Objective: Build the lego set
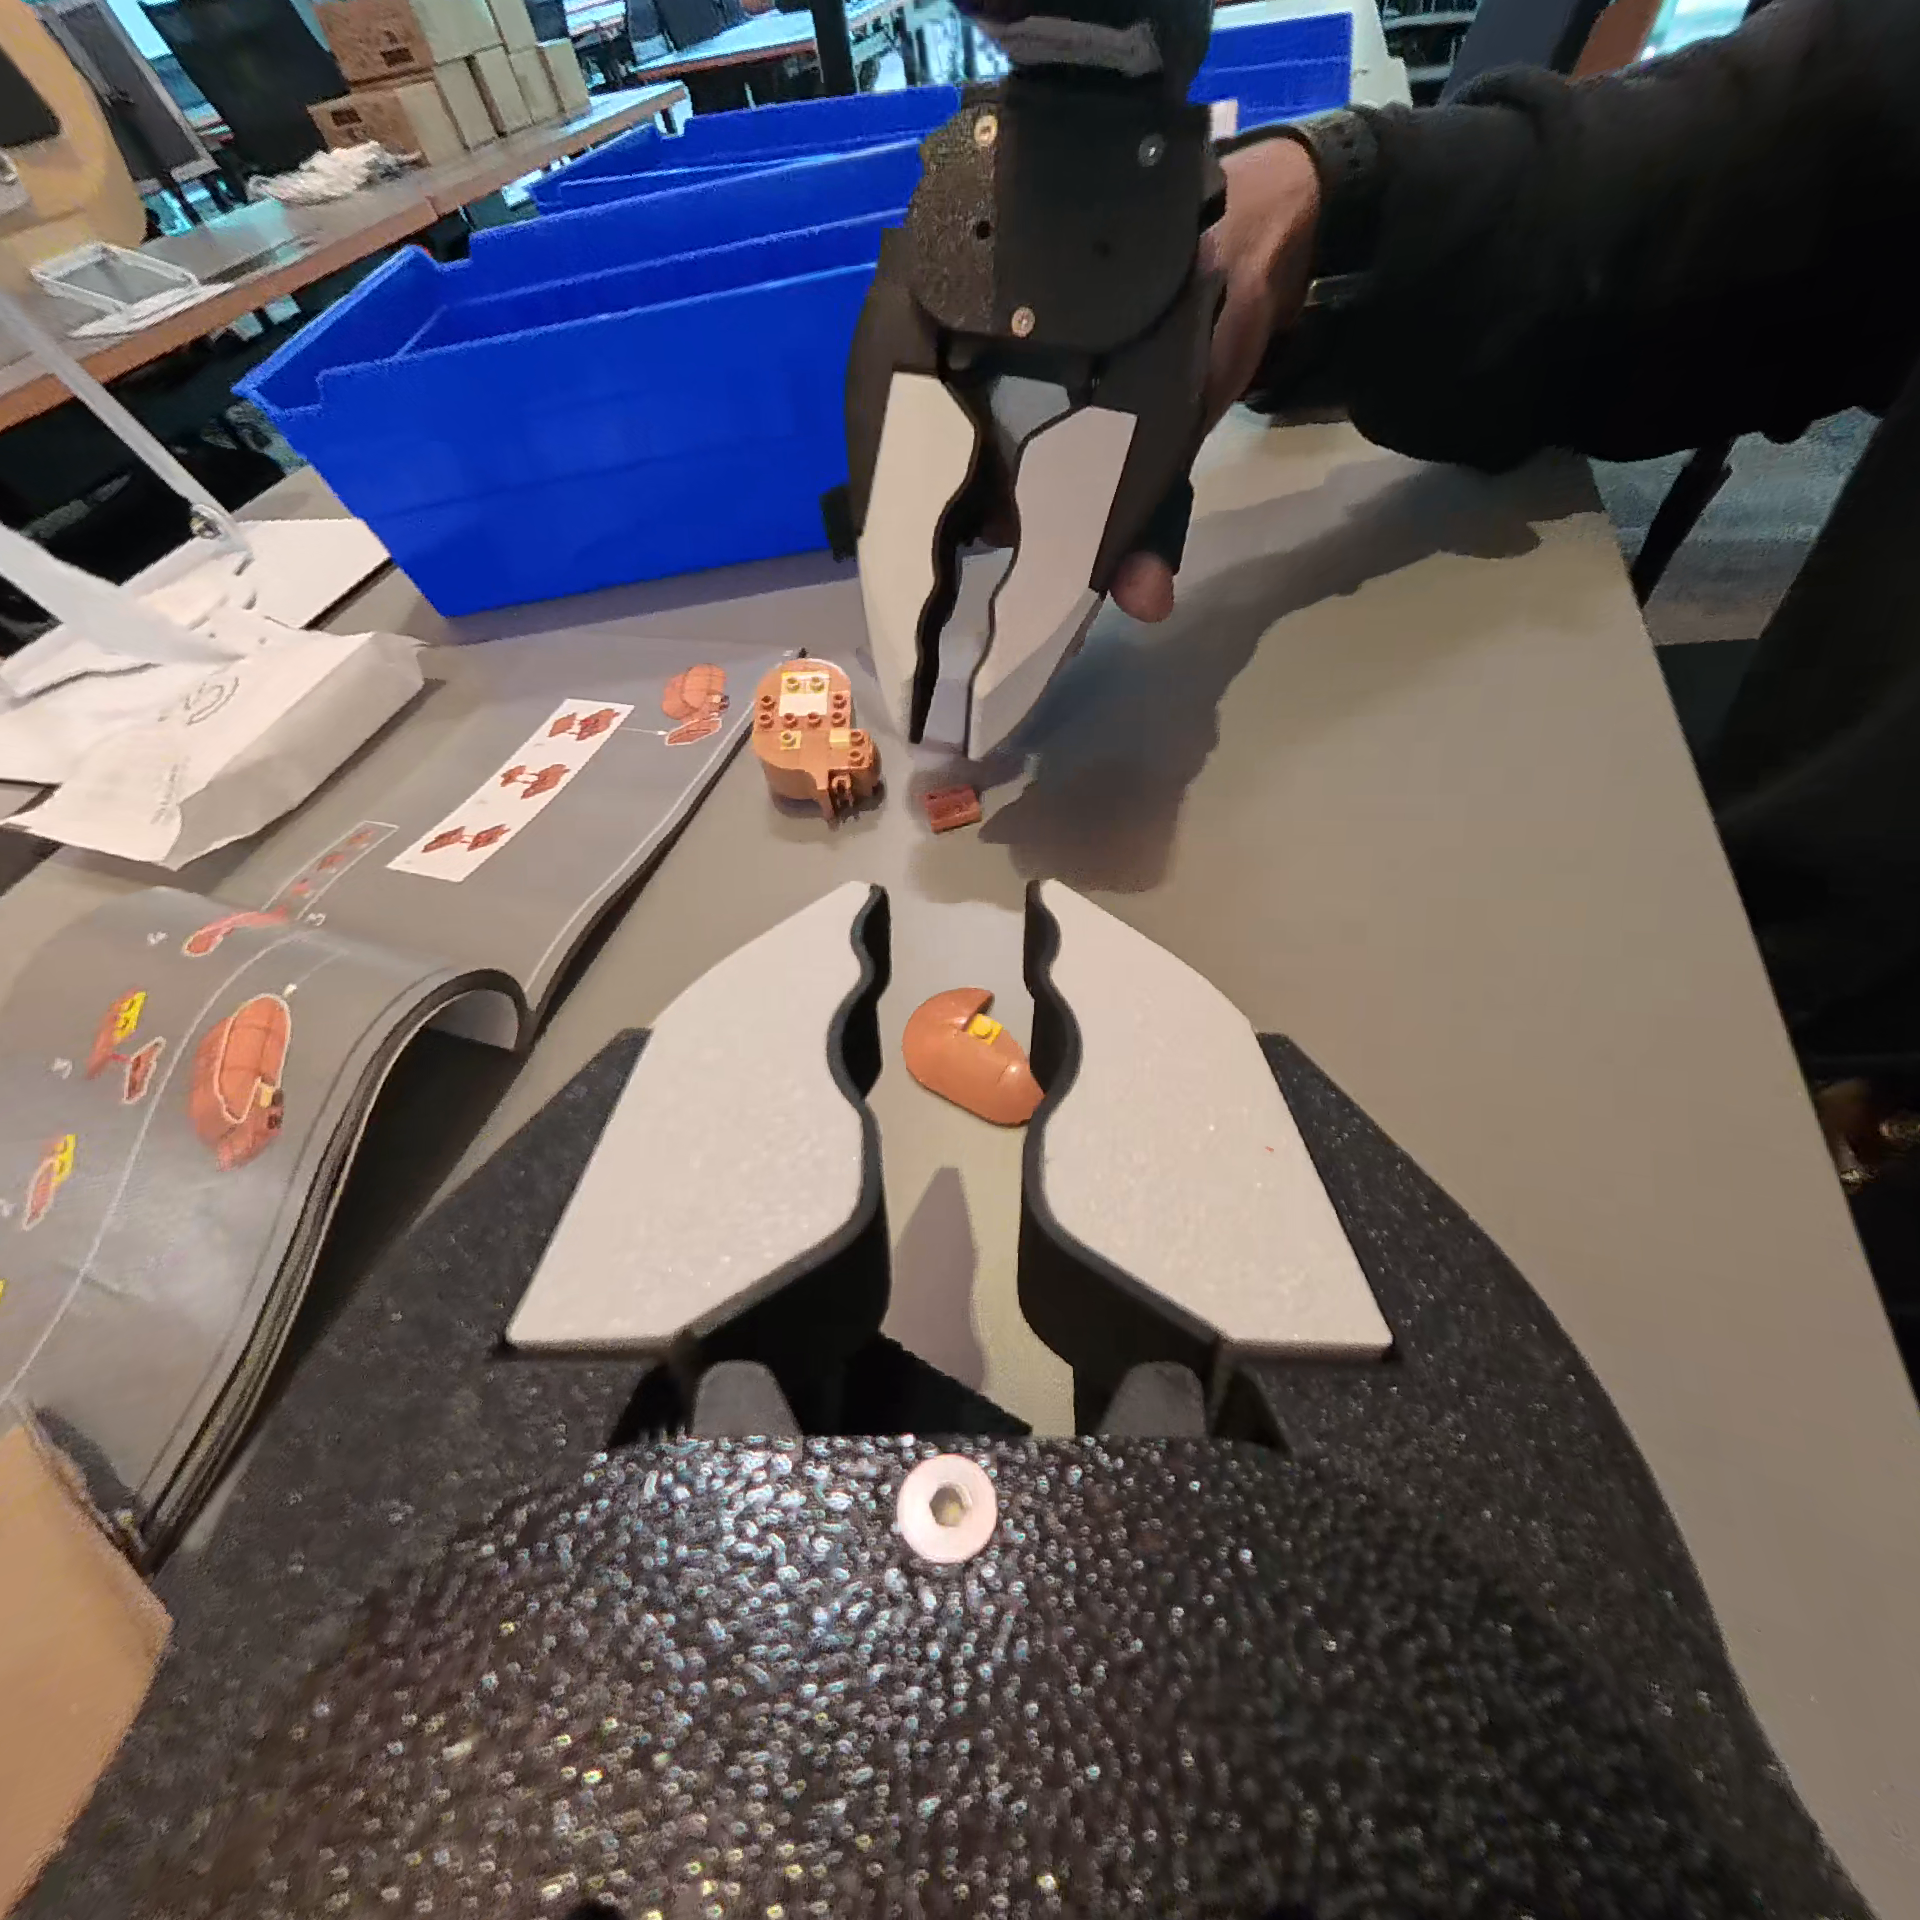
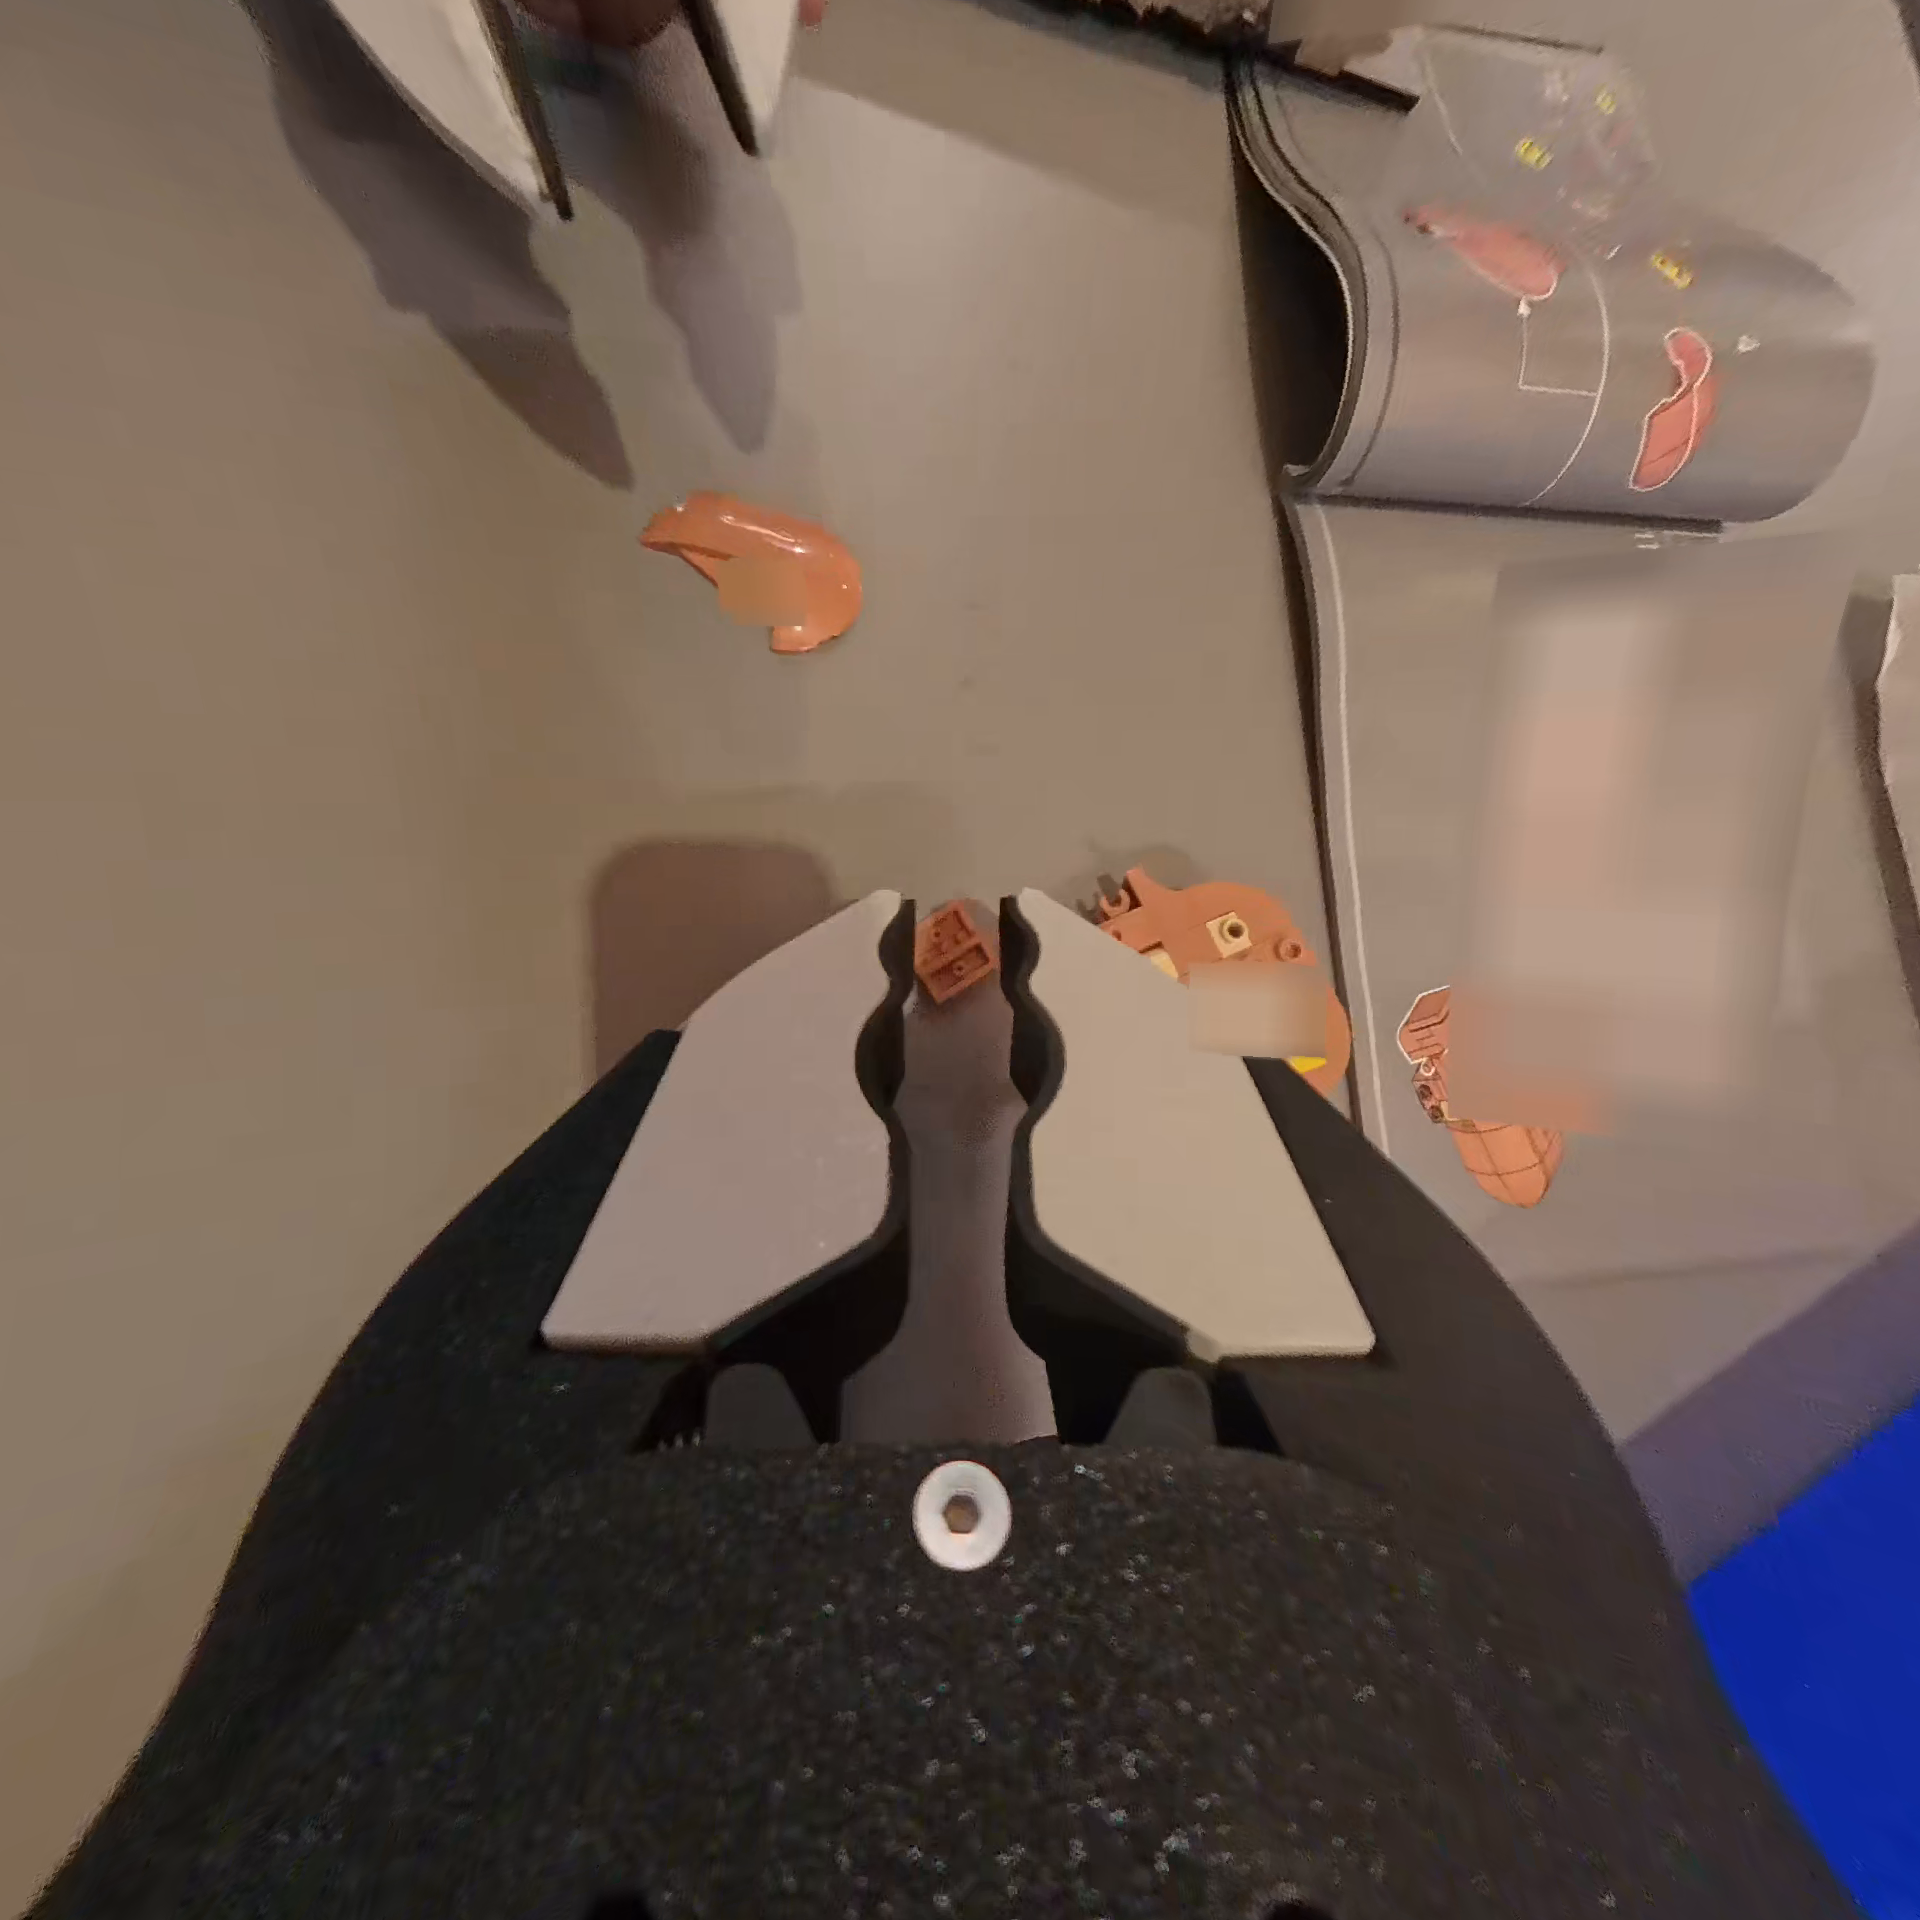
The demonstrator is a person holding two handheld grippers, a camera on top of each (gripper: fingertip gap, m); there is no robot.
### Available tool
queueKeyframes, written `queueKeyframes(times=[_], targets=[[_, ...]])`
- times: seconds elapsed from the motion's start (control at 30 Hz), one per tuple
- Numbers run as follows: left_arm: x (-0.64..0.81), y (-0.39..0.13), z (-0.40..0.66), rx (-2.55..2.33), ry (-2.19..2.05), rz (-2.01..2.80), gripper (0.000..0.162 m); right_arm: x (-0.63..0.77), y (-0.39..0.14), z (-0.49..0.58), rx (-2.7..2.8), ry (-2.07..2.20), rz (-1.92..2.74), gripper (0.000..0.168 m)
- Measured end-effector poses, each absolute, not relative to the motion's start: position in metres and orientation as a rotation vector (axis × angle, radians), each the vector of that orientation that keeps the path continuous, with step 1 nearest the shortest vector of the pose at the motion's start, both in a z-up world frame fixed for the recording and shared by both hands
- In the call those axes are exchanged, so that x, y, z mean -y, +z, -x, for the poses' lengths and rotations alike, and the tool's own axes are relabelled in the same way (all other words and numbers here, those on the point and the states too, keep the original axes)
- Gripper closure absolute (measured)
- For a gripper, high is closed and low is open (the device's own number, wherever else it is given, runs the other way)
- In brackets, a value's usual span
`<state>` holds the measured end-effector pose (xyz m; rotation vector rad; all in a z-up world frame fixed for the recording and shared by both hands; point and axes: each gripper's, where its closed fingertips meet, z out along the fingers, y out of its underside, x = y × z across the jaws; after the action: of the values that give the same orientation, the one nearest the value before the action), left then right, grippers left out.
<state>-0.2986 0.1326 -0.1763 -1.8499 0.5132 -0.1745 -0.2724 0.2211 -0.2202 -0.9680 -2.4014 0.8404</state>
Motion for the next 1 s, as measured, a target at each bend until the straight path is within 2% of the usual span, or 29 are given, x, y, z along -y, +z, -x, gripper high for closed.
queueKeyframes(times=[0.33,0.4,0.7,0.9,1.0], targets=[[-0.126,-0.17,0.304,-0.463,-0.225,1.836,0.141,-0.227,-0.243,0.278,2.543,0.708,1.011,0.149],[-0.125,-0.171,0.303,-0.464,-0.234,1.834,0.141,-0.225,-0.244,0.275,2.563,0.706,1.013,0.156],[-0.127,-0.177,0.293,-0.477,-0.287,1.864,0.142,-0.214,-0.244,0.264,2.498,0.693,0.952,0.168],[-0.131,-0.182,0.288,-0.5,-0.284,1.885,0.142,-0.217,-0.223,0.262,2.397,0.856,0.986,0.16],[-0.132,-0.183,0.287,-0.5,-0.279,1.891,0.142,-0.222,-0.236,0.257,2.457,0.773,1.086,0.144]])
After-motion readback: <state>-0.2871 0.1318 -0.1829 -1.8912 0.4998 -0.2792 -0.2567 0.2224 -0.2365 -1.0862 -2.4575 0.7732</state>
